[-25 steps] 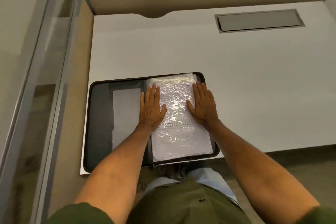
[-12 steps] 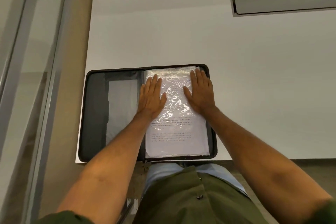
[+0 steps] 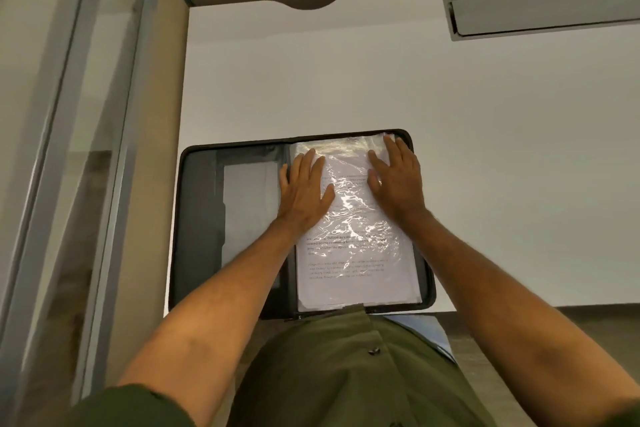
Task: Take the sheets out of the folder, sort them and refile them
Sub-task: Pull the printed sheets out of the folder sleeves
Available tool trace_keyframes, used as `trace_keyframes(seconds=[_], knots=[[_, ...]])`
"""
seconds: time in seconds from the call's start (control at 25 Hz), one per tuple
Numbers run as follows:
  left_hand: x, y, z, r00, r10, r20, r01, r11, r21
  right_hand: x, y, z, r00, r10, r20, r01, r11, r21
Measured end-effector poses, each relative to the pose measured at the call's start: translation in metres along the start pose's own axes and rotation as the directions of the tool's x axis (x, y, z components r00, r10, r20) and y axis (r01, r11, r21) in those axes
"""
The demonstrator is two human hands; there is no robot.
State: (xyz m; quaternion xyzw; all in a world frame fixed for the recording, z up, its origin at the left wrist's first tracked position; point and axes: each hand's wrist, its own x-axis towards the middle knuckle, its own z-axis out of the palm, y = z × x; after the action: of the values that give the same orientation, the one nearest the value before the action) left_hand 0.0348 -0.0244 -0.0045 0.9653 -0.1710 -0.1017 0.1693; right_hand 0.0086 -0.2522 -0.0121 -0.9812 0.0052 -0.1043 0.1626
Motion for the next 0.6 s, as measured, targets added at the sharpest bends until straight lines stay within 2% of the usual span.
trace_keyframes(seconds=[0.2,0.32,0.4,0.52,0.6], knots=[[0.016,-0.008,-0.017,0.998,0.037,-0.052,-0.042,0.995,-0.094,-0.001,-0.003,-0.005,0.998,0.029,-0.047,-0.030,0.999,-0.027],[0.031,-0.011,-0.027,0.982,0.112,-0.151,-0.129,0.986,-0.107,-0.003,-0.010,-0.016,0.993,0.118,0.008,-0.118,0.980,0.162],[0.040,-0.015,-0.033,0.979,0.124,-0.162,-0.140,0.986,-0.095,-0.007,-0.014,-0.022,0.977,0.193,0.095,-0.215,0.909,0.357],[0.055,-0.018,-0.046,0.993,0.105,-0.052,-0.110,0.987,-0.117,-0.011,-0.018,-0.028,0.959,0.258,0.120,-0.281,0.789,0.547],[0.065,-0.017,-0.056,0.995,0.102,0.022,-0.097,0.981,-0.166,-0.011,-0.022,-0.033,0.916,0.360,0.176,-0.385,0.669,0.636]])
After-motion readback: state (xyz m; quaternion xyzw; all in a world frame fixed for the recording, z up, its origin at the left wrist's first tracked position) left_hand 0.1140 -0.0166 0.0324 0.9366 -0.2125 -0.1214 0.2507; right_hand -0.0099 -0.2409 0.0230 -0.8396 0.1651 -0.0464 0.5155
